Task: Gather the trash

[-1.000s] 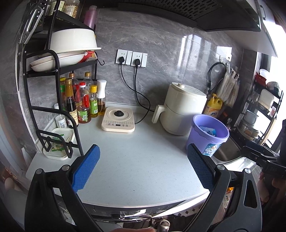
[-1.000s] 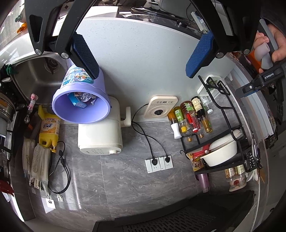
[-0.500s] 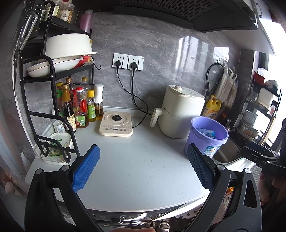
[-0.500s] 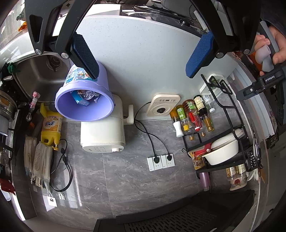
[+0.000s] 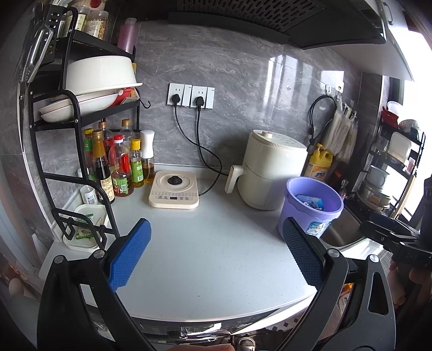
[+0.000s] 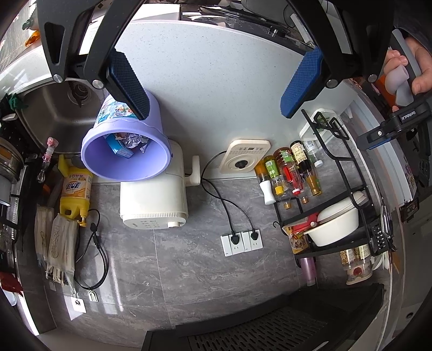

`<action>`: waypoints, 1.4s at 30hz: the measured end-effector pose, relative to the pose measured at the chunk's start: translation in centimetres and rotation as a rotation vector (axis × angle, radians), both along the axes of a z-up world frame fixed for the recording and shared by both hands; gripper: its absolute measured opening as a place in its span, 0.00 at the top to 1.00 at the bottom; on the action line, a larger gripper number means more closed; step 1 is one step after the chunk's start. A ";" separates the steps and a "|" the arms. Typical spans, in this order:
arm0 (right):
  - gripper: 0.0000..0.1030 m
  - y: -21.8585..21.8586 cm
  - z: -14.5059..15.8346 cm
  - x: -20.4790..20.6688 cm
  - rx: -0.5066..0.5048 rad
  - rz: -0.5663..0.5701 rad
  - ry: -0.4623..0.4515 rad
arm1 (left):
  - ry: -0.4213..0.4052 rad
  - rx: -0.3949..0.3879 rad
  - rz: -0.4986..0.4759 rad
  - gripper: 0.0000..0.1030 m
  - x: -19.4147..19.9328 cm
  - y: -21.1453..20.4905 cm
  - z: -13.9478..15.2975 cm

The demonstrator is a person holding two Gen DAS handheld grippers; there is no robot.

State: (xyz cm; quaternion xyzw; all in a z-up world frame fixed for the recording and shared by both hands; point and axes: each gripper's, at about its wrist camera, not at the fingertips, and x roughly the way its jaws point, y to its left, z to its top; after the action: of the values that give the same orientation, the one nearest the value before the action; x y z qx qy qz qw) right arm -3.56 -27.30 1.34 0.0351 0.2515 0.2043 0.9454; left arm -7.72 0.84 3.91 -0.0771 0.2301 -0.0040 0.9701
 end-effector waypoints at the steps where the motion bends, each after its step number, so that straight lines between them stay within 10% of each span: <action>1: 0.08 0.0 0.0 0.0 0.000 0.000 0.000 | 0.000 0.001 0.000 0.06 0.0 0.0 0.0; 42: 0.08 0.3 -0.7 0.9 -0.008 -0.006 0.028 | -0.018 0.005 -0.015 0.06 0.5 -1.3 0.0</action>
State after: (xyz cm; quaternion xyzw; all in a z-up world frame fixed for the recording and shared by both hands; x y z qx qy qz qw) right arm -2.63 -26.96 0.62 0.0349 0.2652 0.1997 0.9426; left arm -7.17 -0.46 3.91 -0.0730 0.2217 -0.0114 0.9723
